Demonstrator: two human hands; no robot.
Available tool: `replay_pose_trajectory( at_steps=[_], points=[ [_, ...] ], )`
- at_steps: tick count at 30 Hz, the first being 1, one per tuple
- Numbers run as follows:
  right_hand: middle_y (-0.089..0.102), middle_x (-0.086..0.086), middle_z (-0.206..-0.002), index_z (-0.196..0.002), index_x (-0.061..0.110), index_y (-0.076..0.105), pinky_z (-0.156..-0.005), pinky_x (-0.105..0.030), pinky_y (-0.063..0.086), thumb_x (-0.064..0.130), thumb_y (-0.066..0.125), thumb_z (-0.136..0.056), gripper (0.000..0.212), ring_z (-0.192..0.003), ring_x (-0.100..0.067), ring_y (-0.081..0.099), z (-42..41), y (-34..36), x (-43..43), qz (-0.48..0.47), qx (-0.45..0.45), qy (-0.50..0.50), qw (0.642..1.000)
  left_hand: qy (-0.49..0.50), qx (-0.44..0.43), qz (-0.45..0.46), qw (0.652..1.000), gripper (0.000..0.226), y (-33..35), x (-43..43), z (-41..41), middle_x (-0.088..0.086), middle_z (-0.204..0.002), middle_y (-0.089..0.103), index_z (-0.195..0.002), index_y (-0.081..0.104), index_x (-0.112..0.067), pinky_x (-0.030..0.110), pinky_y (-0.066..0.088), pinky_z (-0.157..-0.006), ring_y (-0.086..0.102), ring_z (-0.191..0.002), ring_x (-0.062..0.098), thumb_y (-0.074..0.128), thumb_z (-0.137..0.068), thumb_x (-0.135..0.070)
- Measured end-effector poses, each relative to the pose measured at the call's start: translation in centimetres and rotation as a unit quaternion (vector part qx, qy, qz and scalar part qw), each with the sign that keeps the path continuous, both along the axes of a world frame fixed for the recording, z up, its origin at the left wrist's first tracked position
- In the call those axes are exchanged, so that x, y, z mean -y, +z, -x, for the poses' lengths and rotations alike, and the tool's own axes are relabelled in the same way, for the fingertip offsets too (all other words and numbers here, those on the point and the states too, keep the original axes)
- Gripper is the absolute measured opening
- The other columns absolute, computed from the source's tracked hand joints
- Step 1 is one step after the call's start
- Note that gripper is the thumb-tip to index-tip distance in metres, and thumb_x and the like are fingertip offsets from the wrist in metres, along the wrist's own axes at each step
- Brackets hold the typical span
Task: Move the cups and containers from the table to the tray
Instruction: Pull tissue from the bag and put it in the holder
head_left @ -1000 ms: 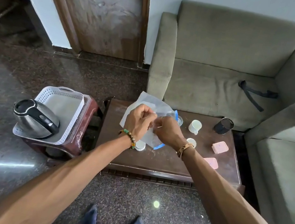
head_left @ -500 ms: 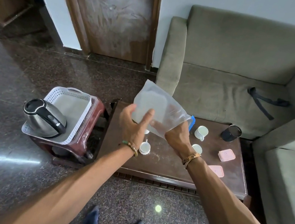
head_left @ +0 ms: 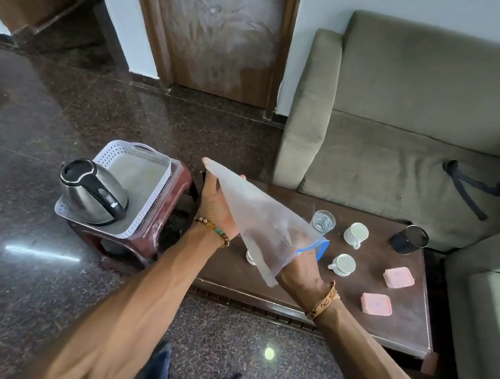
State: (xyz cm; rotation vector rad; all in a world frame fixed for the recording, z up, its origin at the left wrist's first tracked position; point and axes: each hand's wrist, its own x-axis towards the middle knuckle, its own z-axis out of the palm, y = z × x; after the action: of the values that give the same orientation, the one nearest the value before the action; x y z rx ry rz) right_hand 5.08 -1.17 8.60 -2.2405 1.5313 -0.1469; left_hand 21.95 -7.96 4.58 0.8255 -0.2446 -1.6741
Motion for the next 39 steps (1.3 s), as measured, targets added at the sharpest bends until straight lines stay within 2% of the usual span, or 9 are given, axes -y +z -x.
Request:
replay_pose_trajectory(
  at_steps=[2, 6, 11, 15, 20, 26, 31, 35, 39],
  points=[
    [0.066, -0.024, -0.118, -0.123, -0.001, 0.063, -0.093, -0.045, 0.047, 0.01, 0.062, -0.094, 0.031, -0.107, -0.036, 0.063, -0.4, 0.0, 0.3, 0.024, 0.061, -0.032, 0.997, -0.003, -0.034, 0.021, 0.999, 0.071, -0.2, -0.1, 0.1, 0.004, -0.091, 0.068, -0.092, 0.067, -0.019, 0.041, 0.05, -0.085, 0.066, -0.091, 0.024, 0.057, -0.065, -0.083],
    [0.064, -0.019, -0.074, -0.092, -0.006, 0.066, -0.059, -0.042, 0.05, 0.013, 0.079, -0.083, 0.025, -0.062, -0.032, 0.058, -1.3, 1.2, 1.1, 0.114, 0.179, -0.09, 0.973, -0.018, -0.031, 0.001, 0.999, 0.095, -0.9, 0.0, -0.2, 0.008, -0.13, 0.062, -0.132, 0.058, -0.02, 0.05, 0.045, -0.1, 0.057, -0.123, 0.031, 0.048, -0.068, -0.089],
    [0.066, -0.013, -0.11, -0.128, 0.007, 0.057, -0.072, -0.012, 0.045, 0.012, 0.046, -0.104, 0.027, -0.083, 0.0, 0.061, -2.0, 1.0, 2.4, 0.013, 0.057, -0.101, 0.993, 0.006, -0.002, -0.005, 1.0, 0.096, -0.8, -0.1, -0.3, 0.008, -0.135, 0.057, -0.144, 0.044, -0.02, 0.049, 0.046, -0.098, 0.055, -0.125, 0.031, 0.052, -0.072, -0.084],
    [0.06, -0.03, -0.126, -0.134, -0.002, 0.056, -0.065, 0.007, 0.033, -0.008, 0.048, -0.098, 0.037, -0.079, 0.019, 0.057, -1.8, 1.8, 1.9, -0.019, 0.187, -0.126, 0.974, 0.029, 0.026, 0.007, 0.999, 0.095, -0.9, 0.1, -0.6, 0.009, -0.123, 0.062, -0.141, 0.046, -0.016, 0.048, 0.047, -0.097, 0.058, -0.119, 0.031, 0.053, -0.073, -0.082],
    [0.067, -0.003, -0.122, -0.126, 0.012, 0.065, -0.101, -0.03, 0.046, 0.03, 0.08, -0.085, 0.048, -0.111, -0.018, 0.059, -2.8, 3.2, 1.1, 0.141, 0.284, -0.139, 0.938, 0.077, 0.005, 0.003, 0.997, 0.076, -1.2, 0.6, -1.0, 0.005, -0.11, 0.071, -0.119, 0.064, -0.022, 0.049, 0.047, -0.099, 0.061, -0.113, 0.03, 0.046, -0.077, -0.082],
    [0.061, -0.007, -0.125, -0.135, 0.015, 0.055, -0.099, -0.043, 0.046, 0.029, 0.086, -0.076, 0.068, -0.115, -0.025, 0.056, -3.1, 3.6, 2.0, 0.077, 0.335, -0.097, 0.934, 0.015, -0.039, 0.067, 0.997, 0.106, -0.4, 0.4, -1.1, 0.016, -0.137, 0.052, -0.142, 0.046, -0.015, 0.063, 0.029, -0.111, 0.043, -0.133, 0.039, 0.047, -0.065, -0.088],
    [0.06, -0.01, -0.124, -0.133, 0.017, 0.049, -0.095, -0.056, 0.051, 0.012, 0.088, -0.074, 0.071, -0.115, -0.035, 0.059, -3.1, 3.2, 2.2, -0.049, 0.478, -0.114, 0.87, -0.018, -0.02, 0.06, 0.998, 0.105, -0.4, 0.2, -1.1, 0.016, -0.141, 0.049, -0.146, 0.04, -0.016, 0.064, 0.028, -0.111, 0.041, -0.134, 0.04, 0.045, -0.068, -0.085],
    [0.059, 0.002, -0.106, -0.129, 0.001, 0.05, -0.106, -0.059, 0.043, -0.009, 0.054, -0.093, 0.038, -0.099, -0.016, 0.062, -4.1, 3.6, 2.4, -0.137, 0.559, -0.196, 0.794, -0.014, 0.03, 0.037, 0.999, 0.102, -0.3, -0.1, -0.9, 0.016, -0.149, 0.043, -0.144, 0.043, -0.02, 0.067, 0.028, -0.11, 0.042, -0.136, 0.038, 0.045, -0.068, -0.087],
    [0.067, -0.011, -0.102, -0.109, 0.008, 0.062, -0.083, -0.047, 0.059, 0.005, 0.065, -0.083, 0.027, -0.092, -0.028, 0.065, -4.1, 4.6, 2.1, -0.186, 0.677, -0.263, 0.661, 0.007, 0.073, 0.031, 0.997, 0.096, -0.1, -0.2, -1.3, 0.01, -0.138, 0.057, -0.137, 0.053, -0.023, 0.06, 0.039, -0.106, 0.052, -0.129, 0.033, 0.047, -0.065, -0.086]
  ],
)
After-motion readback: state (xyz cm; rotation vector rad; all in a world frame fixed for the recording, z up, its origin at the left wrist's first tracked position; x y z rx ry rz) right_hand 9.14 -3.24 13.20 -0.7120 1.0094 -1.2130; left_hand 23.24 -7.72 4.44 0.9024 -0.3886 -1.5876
